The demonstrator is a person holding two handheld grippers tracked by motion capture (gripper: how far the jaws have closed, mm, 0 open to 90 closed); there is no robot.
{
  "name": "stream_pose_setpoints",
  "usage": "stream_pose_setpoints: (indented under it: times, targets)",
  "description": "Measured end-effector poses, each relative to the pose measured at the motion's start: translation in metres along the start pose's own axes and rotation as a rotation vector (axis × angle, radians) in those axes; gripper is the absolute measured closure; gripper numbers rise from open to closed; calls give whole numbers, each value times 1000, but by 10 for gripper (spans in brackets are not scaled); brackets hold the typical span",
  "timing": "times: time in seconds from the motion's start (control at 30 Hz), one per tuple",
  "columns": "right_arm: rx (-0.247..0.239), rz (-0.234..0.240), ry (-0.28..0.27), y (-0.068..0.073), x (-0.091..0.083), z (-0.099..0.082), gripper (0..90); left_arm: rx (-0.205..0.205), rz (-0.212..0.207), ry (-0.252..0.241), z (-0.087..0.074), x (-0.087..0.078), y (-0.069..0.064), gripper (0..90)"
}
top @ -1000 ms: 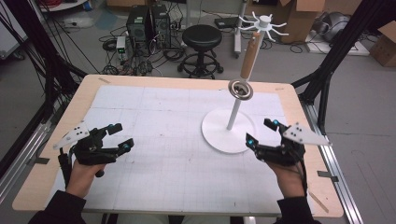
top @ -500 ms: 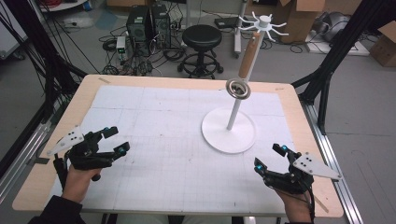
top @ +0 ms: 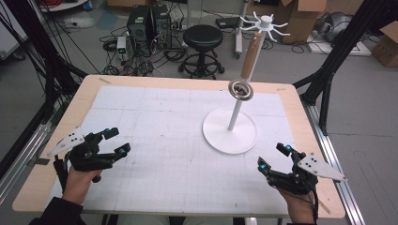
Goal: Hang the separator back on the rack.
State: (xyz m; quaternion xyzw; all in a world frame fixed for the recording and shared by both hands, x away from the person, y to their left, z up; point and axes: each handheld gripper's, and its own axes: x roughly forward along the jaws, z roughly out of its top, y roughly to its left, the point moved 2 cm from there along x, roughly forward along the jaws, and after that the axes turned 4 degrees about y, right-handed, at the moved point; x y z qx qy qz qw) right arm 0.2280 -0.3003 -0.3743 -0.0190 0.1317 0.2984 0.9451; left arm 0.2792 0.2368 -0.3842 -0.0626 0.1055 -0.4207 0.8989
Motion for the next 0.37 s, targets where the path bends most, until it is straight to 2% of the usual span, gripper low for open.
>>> stream_pose_setpoints:
  times: [0.37]
  targets:
    - [4, 0, -2, -2, 0, -1, 165, -6, 2, 4, -1, 1, 1, 174]
